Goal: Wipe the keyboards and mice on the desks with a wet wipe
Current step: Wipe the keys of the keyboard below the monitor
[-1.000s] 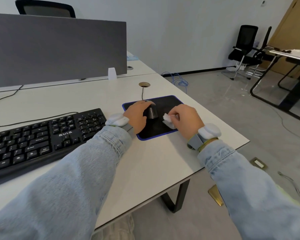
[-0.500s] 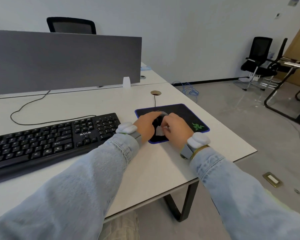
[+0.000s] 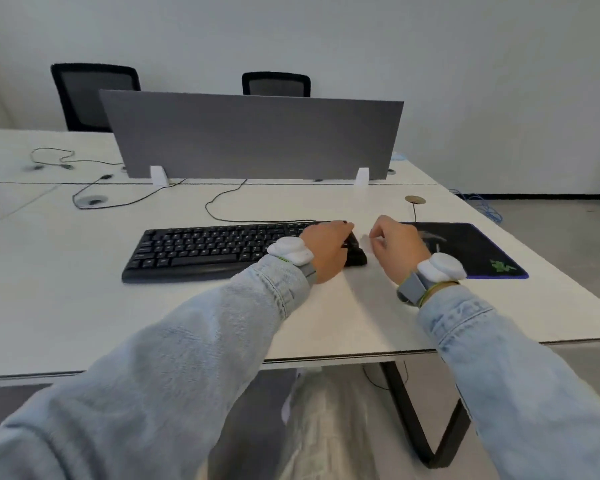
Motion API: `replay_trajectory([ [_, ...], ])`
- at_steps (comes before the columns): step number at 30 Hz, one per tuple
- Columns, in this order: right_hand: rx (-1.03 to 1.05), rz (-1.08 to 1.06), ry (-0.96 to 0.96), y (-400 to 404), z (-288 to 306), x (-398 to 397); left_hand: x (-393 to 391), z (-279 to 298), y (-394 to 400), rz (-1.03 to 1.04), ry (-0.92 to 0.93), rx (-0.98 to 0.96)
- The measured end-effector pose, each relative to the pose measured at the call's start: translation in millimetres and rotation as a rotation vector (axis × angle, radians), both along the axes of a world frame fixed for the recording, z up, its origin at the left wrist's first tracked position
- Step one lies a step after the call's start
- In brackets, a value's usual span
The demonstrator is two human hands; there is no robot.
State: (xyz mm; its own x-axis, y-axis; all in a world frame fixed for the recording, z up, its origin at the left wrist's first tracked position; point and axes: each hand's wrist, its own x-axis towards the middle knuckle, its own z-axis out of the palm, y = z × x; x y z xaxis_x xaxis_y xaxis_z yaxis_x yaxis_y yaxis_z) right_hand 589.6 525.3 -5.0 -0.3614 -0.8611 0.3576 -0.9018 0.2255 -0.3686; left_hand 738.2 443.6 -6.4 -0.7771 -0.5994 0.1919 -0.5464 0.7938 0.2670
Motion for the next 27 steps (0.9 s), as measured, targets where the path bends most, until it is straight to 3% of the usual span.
replay_trajectory([
  [5,0.033,0.142,0.063,-47.6,8.7,77.7,88.5,-3.4,-36.5,0.169,-0.128,-0.188],
  [11,0.120,0.267,0.172,-159.0,11.7,144.8,160.9,-15.3,-122.9,0.296,-0.226,-0.235],
  [15,0.153,0.358,0.169,-244.3,26.2,172.4,189.1,-9.5,-188.9,0.304,-0.155,-0.225],
  [19,0.195,0.424,0.055,-291.6,52.3,187.2,218.8,27.0,-236.8,0.393,-0.276,-0.085],
  [27,0.402,0.408,-0.076,-290.5,162.3,245.4,287.0,127.2,-234.1,0.491,-0.210,0.194],
])
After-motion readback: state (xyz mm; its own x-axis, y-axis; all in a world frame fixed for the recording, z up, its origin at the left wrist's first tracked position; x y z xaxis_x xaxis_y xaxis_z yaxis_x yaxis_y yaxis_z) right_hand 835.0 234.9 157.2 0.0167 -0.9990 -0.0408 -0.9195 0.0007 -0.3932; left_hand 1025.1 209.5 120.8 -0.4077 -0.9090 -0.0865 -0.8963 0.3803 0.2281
